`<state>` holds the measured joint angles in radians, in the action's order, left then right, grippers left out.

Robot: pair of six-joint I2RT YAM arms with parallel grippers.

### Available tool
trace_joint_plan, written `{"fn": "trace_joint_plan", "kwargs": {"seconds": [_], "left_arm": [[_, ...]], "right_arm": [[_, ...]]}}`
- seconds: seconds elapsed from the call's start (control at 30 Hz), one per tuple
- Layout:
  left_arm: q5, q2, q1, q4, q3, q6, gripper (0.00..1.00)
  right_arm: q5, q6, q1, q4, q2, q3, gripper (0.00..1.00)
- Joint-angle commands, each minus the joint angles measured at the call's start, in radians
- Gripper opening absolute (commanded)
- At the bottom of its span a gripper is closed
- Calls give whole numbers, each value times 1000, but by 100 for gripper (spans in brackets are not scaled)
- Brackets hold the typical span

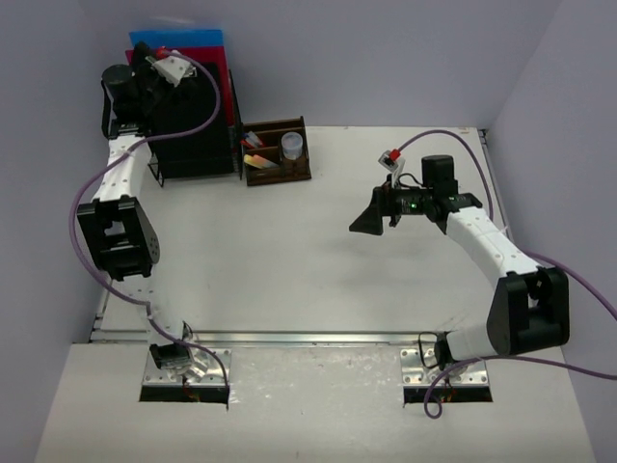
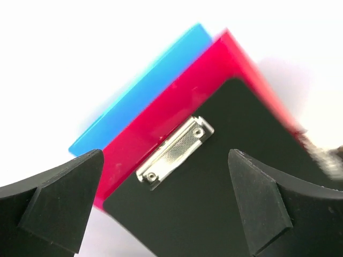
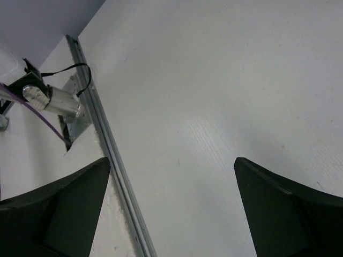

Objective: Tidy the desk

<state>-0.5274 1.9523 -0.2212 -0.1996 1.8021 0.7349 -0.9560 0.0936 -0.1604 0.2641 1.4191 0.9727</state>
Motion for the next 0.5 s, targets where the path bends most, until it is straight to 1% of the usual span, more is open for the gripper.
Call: {"fn": "trace_joint_plan", "kwargs": {"seconds": [0.0, 0.07, 0.1, 0.13, 0.17, 0.23, 0.27, 0.3, 0.37, 0.4, 0.47], "left_arm": [[-12, -168, 13, 229, 164, -252, 100], [9, -203, 20, 495, 207, -308, 100], [8, -210, 20, 517, 201, -323, 100], [2, -252, 22, 644, 163, -329, 100], [0, -279, 22, 698, 129, -344, 100], [-25, -347, 27, 790, 8, -331, 100], [-23, -380, 33, 811, -75, -334, 100], [-13, -422, 37, 820, -191, -349, 100], [50, -518, 57, 792, -302, -379, 100], [78, -550, 69, 777, -399, -398, 100], [176, -651, 85, 722, -514, -454, 100]], "right_arm": [[112, -25, 0, -36, -71, 94, 99], [254, -2, 4, -7, -74, 145, 99], [312, -3, 4, 3, -71, 151, 99], [396, -15, 5, 60, -66, 188, 99], [455, -23, 7, 92, -65, 202, 99], [566, -42, 26, 140, -70, 203, 99], [609, -41, 37, 143, -80, 188, 99], [652, -38, 52, 138, -87, 165, 99], [650, -23, 89, 119, -127, 90, 99], [647, -20, 103, 97, -145, 59, 99], [639, -20, 118, 72, -200, -43, 99]]}}
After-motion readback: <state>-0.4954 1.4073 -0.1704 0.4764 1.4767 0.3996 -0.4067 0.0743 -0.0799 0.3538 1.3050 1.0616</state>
